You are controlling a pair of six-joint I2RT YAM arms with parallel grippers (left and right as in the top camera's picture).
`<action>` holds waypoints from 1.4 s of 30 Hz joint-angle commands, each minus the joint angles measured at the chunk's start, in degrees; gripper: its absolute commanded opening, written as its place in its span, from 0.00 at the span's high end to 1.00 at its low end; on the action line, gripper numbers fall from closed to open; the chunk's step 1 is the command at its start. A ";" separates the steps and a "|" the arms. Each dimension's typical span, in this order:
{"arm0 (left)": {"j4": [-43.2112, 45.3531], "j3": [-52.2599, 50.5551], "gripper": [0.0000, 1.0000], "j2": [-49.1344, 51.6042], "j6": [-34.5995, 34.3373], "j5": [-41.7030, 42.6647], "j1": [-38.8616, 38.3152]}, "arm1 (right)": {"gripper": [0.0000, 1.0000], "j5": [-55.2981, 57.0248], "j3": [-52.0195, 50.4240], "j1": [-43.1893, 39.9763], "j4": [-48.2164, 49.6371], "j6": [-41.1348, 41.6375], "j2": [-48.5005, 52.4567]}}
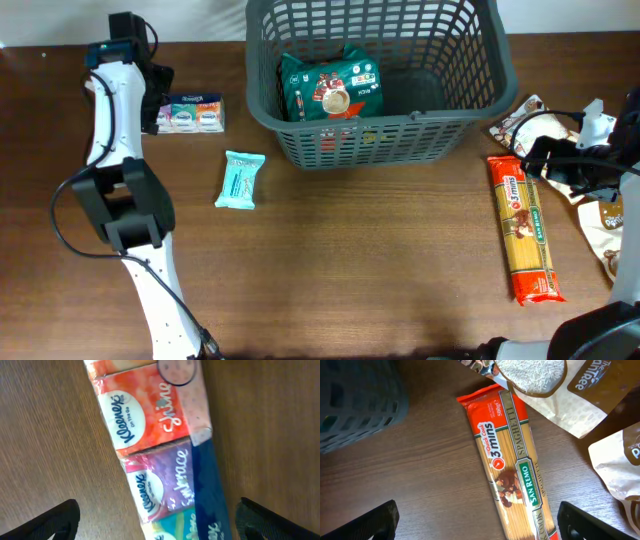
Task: Pack container
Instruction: 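Grasp the row of Kleenex tissue packs with left gripper, then carry the tissue packs into the basket and release them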
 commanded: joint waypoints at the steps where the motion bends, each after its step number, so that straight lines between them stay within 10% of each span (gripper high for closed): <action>1: 0.55 0.07 0.04 2.25 -4.52 -0.63 0.33 | 0.01 -0.48 1.18 -0.26 0.13 -0.11 0.17; 15: 5.25 0.04 0.04 9.46 -3.82 1.40 1.18 | 0.01 -0.48 1.18 -0.26 0.13 -0.11 0.17; 22: 4.87 0.42 0.37 10.43 -1.49 4.35 1.38 | 0.01 -0.48 1.18 -0.26 0.13 -0.11 0.17; 28: 3.61 4.26 0.98 10.16 9.68 15.43 2.78 | 0.01 -0.50 1.18 -0.26 0.13 -0.11 0.17; 42: -17.57 42.05 0.98 5.75 39.89 24.20 5.01 | 0.01 -0.50 1.18 -0.26 0.15 -0.11 0.17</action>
